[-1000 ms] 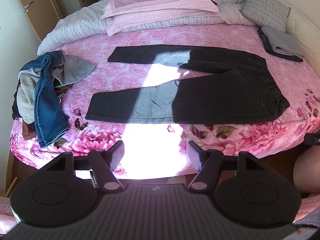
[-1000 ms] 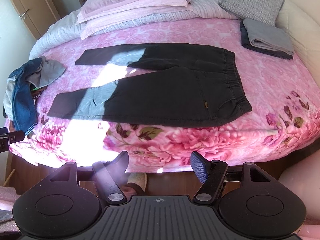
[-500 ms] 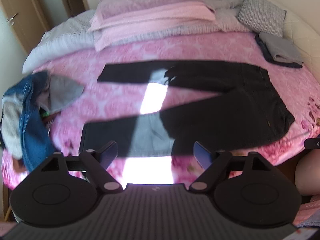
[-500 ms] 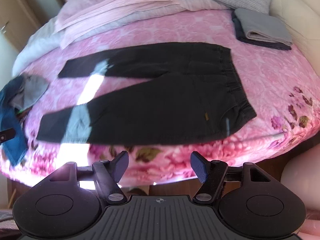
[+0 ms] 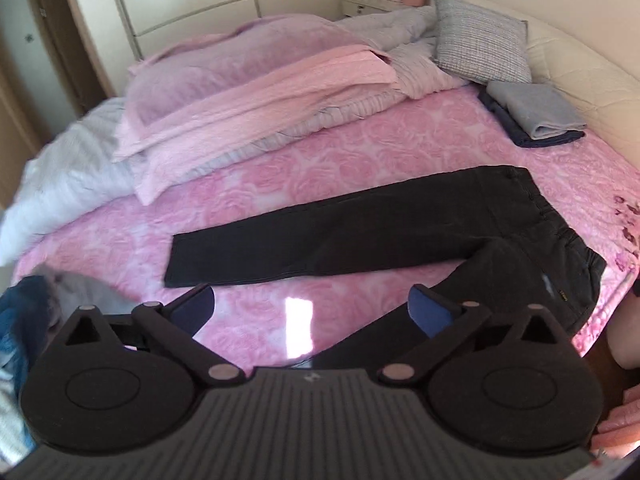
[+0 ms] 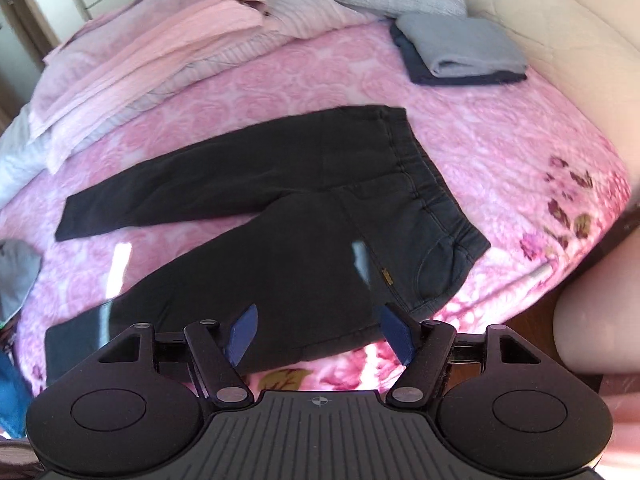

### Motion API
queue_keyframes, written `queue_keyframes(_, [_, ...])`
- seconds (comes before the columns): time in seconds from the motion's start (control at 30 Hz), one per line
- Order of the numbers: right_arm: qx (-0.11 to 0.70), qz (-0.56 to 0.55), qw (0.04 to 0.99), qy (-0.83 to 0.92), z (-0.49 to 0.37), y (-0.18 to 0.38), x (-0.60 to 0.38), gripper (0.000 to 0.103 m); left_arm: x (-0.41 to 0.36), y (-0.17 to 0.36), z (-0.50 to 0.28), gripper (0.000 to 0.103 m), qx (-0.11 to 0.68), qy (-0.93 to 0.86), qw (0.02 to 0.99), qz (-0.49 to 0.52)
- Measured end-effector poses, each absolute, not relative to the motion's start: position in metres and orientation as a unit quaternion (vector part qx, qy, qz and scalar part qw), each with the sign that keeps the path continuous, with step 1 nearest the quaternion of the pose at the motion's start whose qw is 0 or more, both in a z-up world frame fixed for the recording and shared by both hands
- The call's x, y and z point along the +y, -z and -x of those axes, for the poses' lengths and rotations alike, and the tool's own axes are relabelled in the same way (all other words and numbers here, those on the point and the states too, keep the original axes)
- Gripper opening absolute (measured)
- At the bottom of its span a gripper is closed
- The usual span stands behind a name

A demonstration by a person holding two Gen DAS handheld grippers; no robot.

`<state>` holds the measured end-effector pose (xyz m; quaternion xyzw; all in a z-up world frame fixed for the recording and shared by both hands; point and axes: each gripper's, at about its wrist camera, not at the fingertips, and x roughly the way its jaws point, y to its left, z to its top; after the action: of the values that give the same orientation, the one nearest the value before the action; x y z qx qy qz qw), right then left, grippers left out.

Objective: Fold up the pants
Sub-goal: 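Lower both open grippers toward the edge of the trouser legs, then close both grippers on the edge of the black trouser leg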

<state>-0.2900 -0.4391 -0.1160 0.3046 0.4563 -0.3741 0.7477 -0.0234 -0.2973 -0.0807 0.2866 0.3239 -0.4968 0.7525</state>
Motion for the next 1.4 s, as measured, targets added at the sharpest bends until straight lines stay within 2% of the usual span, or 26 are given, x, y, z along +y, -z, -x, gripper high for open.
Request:
queue_keyframes(0.1, [0.446, -0.330, 0.742, 0.376, 0.288, 0.121, -0.445, 0.065, -0.312, 0.095, 0.000, 0.100, 0.357, 0.503, 0.735, -0.283])
queue_keyframes(0.17, [0.430, -0.341, 0.749, 0.372, 0.287, 0.122, -0.451, 0.065, -0.322, 0.105, -0.011, 0.093, 0.367, 0.504, 0.728, -0.285])
queue_keyframes(0.43, [0.402, -0.326, 0.775, 0.362, 0.260, 0.144, -0.493, 0.065, -0.359, 0.146, -0.045, 0.092, 0.381, 0.515, 0.711, -0.290])
queue_keyframes(0.6, [0.436, -0.297, 0.782, 0.331, 0.224, 0.187, -0.540, 0.065, -0.393, 0.184, -0.068, 0.088, 0.378, 0.526, 0.701, -0.300])
queue_keyframes(0.83, [0.475, -0.233, 0.808, 0.261, 0.167, 0.262, -0.618, 0.065, -0.464, 0.253, -0.105, 0.071, 0.348, 0.553, 0.680, -0.333])
queue_keyframes(1.07, [0.483, -0.147, 0.840, 0.201, 0.106, 0.293, -0.704, 0.065, -0.550, 0.303, -0.142, 0.055, 0.294, 0.595, 0.644, -0.380])
queue_keyframes(1.4, [0.515, -0.083, 0.840, 0.146, 0.047, 0.342, -0.783, 0.065, -0.618, 0.372, -0.176, 0.052, 0.293, 0.610, 0.573, -0.462])
